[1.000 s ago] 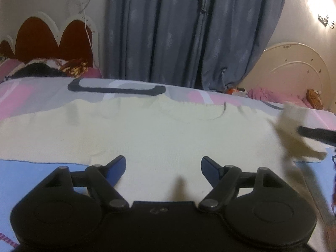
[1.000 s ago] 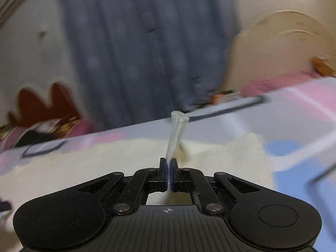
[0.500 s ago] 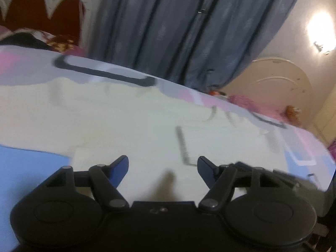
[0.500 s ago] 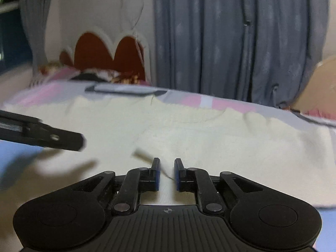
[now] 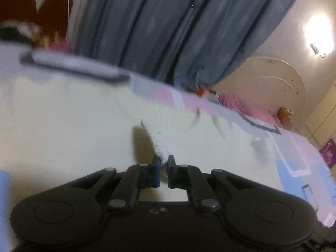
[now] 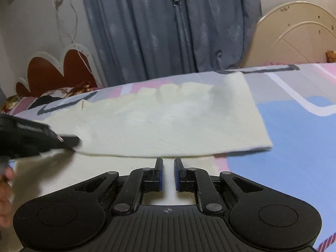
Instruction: Fold small clothes
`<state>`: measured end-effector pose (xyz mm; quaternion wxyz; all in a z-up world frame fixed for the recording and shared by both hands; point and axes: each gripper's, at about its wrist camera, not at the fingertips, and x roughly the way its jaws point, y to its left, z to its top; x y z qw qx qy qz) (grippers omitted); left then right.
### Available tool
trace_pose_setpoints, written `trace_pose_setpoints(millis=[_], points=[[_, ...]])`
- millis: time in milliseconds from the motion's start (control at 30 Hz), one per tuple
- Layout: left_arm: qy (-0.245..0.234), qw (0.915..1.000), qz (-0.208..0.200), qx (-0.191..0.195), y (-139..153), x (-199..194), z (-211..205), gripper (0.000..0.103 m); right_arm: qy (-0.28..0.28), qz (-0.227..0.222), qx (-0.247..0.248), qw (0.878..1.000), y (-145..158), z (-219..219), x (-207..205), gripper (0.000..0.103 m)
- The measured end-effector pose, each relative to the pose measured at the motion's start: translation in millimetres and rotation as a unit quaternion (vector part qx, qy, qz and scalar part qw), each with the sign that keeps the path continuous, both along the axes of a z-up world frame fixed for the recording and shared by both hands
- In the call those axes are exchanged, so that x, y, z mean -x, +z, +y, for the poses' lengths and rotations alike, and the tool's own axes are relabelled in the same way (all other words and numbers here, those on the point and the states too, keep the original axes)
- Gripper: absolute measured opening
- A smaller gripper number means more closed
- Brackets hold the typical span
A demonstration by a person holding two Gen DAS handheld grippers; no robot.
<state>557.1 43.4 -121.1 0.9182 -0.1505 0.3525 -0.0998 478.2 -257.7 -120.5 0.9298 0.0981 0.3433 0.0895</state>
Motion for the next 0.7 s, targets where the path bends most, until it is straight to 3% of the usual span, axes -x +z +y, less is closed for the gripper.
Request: trace_pose_setpoints(millis=[167, 267, 567, 700], points=[[0.03, 0.9986, 0.002, -0.043, 0, 18, 49, 0.006, -0.015, 0.002, -0.011, 1.0, 1, -10, 1, 0.011], [0.052, 0.9979, 0.016, -0.036, -10, 24, 71, 0.006, -0.02, 0.004, -0.016, 1.0, 1, -14, 1, 0.011], [0.074, 0.9961, -0.02, -0.044, 0, 29, 75, 0.006, -0.039, 0.003, -0.004, 0.999, 4, -20, -3, 0.011], [0.067, 0.9959, -0.002, -0.061, -7, 20, 77, 0.006, -0.047, 0.006, -0.006, 0.999, 4, -26, 0, 0.011]])
